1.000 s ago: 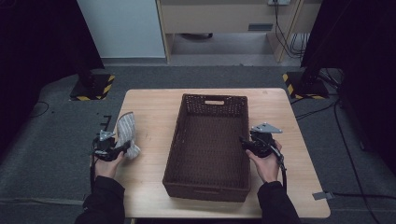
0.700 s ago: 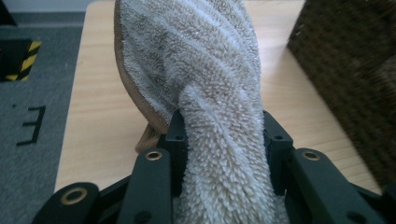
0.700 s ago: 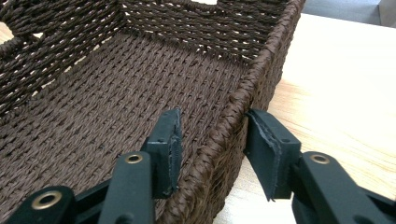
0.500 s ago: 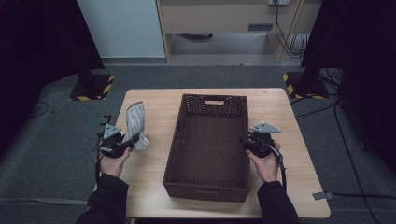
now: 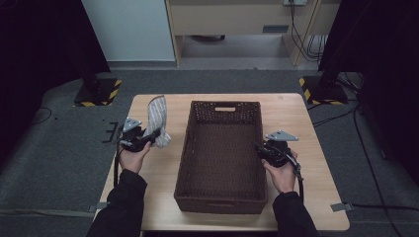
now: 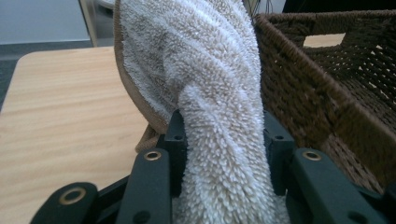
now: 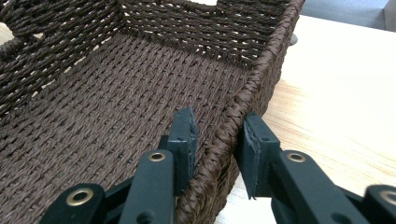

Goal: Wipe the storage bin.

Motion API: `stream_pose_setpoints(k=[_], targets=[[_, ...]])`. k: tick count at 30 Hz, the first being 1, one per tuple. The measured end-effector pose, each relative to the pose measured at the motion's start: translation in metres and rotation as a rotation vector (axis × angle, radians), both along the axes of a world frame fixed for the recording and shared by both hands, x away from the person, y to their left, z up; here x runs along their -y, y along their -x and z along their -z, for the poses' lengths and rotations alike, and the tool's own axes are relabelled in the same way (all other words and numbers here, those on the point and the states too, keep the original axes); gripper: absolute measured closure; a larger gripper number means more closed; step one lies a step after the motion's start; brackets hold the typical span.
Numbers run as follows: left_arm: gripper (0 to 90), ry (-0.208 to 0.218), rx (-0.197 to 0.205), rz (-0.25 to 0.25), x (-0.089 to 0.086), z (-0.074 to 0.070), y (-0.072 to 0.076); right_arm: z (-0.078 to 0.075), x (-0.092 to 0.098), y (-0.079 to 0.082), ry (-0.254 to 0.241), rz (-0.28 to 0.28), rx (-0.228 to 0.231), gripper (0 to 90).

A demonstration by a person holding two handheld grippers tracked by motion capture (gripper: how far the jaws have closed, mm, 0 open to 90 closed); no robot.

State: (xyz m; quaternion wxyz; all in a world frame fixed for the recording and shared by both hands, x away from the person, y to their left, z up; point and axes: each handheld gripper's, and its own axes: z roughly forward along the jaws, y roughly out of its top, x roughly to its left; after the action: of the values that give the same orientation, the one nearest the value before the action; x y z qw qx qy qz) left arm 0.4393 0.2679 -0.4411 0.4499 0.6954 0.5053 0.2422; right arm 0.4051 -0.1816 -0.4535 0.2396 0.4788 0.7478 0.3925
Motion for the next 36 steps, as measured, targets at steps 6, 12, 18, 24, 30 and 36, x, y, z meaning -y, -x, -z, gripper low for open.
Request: stream_pose_setpoints(k=[6, 12, 18, 24, 30, 36], targets=[[62.0, 0.017, 0.014, 0.006, 0.010, -0.006, -0.016, 0.000, 0.001, 0.002, 0.008, -0.003, -0.004, 68.8], [62.0, 0.012, 0.033, 0.028, 0.023, -0.009, -0.029, 0.000, 0.003, 0.005, -0.002, 0.003, -0.001, 68.9], [62.0, 0.002, 0.030, 0.049, 0.033, -0.010, -0.041, 0.001, 0.004, 0.006, -0.001, -0.001, 0.004, 68.1], [62.1, -0.012, 0.058, 0.064, 0.042, -0.017, -0.053, 0.001, 0.004, 0.005, -0.007, -0.003, 0.006, 67.9], [62.2, -0.059, 0.065, 0.110, 0.057, -0.019, -0.066, 0.001, 0.005, 0.005, -0.009, -0.005, 0.008, 68.0], [62.4, -0.095, 0.036, 0.117, 0.061, -0.008, -0.076, 0.002, 0.005, 0.005, -0.021, -0.009, 0.006, 68.2]])
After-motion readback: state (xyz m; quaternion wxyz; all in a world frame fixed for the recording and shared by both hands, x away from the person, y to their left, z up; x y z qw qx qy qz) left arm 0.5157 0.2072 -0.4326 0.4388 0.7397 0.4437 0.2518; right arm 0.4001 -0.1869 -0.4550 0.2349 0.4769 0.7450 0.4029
